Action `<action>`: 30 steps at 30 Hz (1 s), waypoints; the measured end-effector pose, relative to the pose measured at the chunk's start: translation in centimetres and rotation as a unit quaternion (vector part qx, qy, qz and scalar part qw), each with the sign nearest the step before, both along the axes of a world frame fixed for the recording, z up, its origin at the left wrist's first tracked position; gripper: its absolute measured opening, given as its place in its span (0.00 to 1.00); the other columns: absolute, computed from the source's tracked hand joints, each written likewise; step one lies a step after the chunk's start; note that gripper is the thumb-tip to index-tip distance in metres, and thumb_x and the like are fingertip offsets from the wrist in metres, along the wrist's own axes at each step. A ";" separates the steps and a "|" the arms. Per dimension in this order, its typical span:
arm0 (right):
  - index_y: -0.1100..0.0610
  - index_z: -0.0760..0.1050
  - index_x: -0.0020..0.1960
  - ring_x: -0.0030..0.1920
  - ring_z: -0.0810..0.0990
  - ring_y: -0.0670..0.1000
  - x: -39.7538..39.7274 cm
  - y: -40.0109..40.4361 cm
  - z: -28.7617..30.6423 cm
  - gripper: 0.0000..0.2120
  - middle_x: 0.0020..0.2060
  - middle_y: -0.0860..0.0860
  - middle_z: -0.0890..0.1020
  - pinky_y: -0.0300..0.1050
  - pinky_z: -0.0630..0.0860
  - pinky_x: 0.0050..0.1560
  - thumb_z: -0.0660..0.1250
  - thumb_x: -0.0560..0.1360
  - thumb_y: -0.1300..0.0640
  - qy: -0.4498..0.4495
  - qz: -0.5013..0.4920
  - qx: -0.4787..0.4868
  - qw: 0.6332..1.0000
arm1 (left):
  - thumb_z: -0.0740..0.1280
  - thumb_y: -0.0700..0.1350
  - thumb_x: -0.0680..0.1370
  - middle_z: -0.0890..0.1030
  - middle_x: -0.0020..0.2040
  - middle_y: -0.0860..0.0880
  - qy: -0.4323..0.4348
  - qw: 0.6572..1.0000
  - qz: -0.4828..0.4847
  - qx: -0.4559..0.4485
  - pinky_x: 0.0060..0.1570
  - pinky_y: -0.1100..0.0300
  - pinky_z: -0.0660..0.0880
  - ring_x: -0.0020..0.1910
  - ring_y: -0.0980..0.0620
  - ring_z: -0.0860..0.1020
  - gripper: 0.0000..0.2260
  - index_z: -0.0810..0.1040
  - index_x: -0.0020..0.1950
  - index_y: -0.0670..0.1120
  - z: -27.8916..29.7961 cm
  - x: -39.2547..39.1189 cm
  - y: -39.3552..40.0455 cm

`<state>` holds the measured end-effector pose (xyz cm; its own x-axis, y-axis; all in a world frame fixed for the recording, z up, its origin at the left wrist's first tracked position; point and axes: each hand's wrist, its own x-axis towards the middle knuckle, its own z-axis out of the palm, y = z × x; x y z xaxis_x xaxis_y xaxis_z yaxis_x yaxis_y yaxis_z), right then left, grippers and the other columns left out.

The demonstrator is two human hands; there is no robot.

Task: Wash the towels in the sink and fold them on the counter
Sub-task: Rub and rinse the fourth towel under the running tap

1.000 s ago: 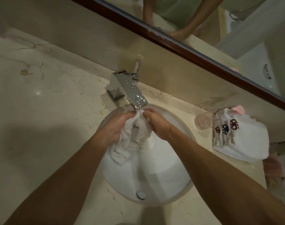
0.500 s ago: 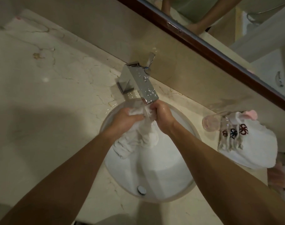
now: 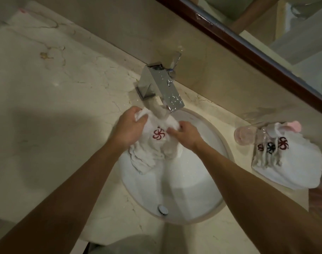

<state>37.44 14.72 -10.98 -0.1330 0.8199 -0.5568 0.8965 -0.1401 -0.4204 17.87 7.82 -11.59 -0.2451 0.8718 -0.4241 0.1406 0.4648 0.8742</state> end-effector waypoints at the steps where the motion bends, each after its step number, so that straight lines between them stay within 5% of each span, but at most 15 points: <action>1: 0.58 0.74 0.48 0.47 0.78 0.58 0.7 0.6 0.4 0.15 0.45 0.55 0.80 0.48 0.71 0.43 0.70 0.76 0.45 -0.070 0.039 0.036 0.996 | 0.64 0.54 0.75 0.80 0.54 0.52 -0.005 1.000 0.008 0.009 0.53 0.49 0.78 0.51 0.48 0.79 0.11 0.74 0.57 0.58 0.0 -0.3 -0.2; 5: 0.55 0.73 0.44 0.47 0.79 0.59 4.5 2.6 1.4 0.11 0.45 0.56 0.82 0.47 0.67 0.41 0.69 0.77 0.48 -0.132 0.077 0.108 0.982 | 0.63 0.38 0.77 0.82 0.49 0.48 -0.124 0.987 0.094 0.051 0.46 0.55 0.76 0.46 0.50 0.81 0.13 0.78 0.56 0.53 1.2 -1.4 -0.2; 8: 0.54 0.74 0.43 0.39 0.75 0.51 5.9 2.3 1.9 0.09 0.37 0.51 0.77 0.44 0.70 0.39 0.69 0.75 0.50 0.145 -0.118 0.093 0.978 | 0.67 0.44 0.69 0.83 0.46 0.48 -0.120 0.992 0.016 0.020 0.43 0.56 0.77 0.42 0.50 0.81 0.17 0.80 0.57 0.51 2.0 -2.7 -0.3; 11: 0.55 0.74 0.44 0.40 0.75 0.52 4.2 1.0 2.0 0.03 0.38 0.53 0.77 0.44 0.71 0.37 0.65 0.73 0.56 0.269 -0.175 0.038 0.946 | 0.73 0.50 0.65 0.80 0.38 0.47 -0.123 0.987 -0.086 -0.051 0.38 0.60 0.73 0.36 0.50 0.78 0.19 0.79 0.50 0.40 1.9 -1.9 -0.2; 15: 0.73 0.74 0.53 0.47 0.77 0.58 2.0 -0.1 2.5 0.20 0.46 0.61 0.78 0.50 0.71 0.47 0.65 0.66 0.61 0.411 -0.240 -0.084 0.875 | 0.66 0.37 0.78 0.81 0.37 0.47 -0.231 0.968 -0.003 -0.094 0.31 0.65 0.71 0.33 0.52 0.78 0.07 0.80 0.55 0.42 1.2 0.9 0.1; 18: 0.67 0.79 0.56 0.52 0.83 0.59 2.0 -1.4 2.5 0.22 0.51 0.61 0.84 0.50 0.79 0.52 0.63 0.77 0.48 0.478 -0.306 -0.238 0.788 | 0.64 0.36 0.77 0.81 0.34 0.50 -0.263 0.959 0.072 -0.073 0.30 0.64 0.70 0.33 0.52 0.78 0.10 0.81 0.52 0.47 0.1 2.2 0.7; 20: 0.64 0.76 0.67 0.61 0.81 0.59 2.2 -2.5 1.9 0.32 0.60 0.60 0.82 0.52 0.79 0.60 0.60 0.77 0.39 0.454 -0.300 -0.327 0.773 | 0.65 0.37 0.75 0.82 0.37 0.50 -0.262 0.959 0.082 -0.073 0.32 0.63 0.70 0.39 0.49 0.78 0.10 0.82 0.48 0.49 -0.1 2.7 1.2; 22: 0.61 0.73 0.72 0.68 0.76 0.60 2.0 -3.4 1.3 0.32 0.66 0.59 0.78 0.53 0.74 0.65 0.61 0.79 0.39 0.413 -0.280 -0.352 0.792 | 0.65 0.37 0.75 0.82 0.38 0.49 -0.291 0.951 0.065 -0.077 0.34 0.62 0.70 0.42 0.47 0.79 0.09 0.82 0.45 0.49 0.0 3.5 1.4; 26: 0.57 0.75 0.65 0.57 0.83 0.57 0.4 -3.4 0.5 0.17 0.58 0.57 0.83 0.53 0.79 0.55 0.71 0.77 0.56 0.269 -0.198 -0.223 0.916 | 0.61 0.35 0.79 0.82 0.41 0.51 -0.261 0.964 0.043 -0.022 0.36 0.64 0.76 0.42 0.52 0.81 0.12 0.80 0.49 0.50 0.8 4.3 1.8; 30: 0.57 0.79 0.51 0.46 0.85 0.51 -0.9 -1.3 0.8 0.03 0.44 0.51 0.86 0.42 0.79 0.41 0.67 0.79 0.60 0.307 -0.231 -0.085 0.920 | 0.59 0.55 0.75 0.84 0.43 0.54 -0.069 0.997 -0.014 -0.014 0.43 0.55 0.80 0.43 0.49 0.83 0.11 0.79 0.51 0.62 0.0 3.4 2.6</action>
<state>36.54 13.39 -10.16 -0.1243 0.7761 -0.6183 0.3269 -0.5563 -0.7640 21.32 10.38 -11.62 -0.1579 0.8648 -0.4767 0.0332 0.4872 0.8727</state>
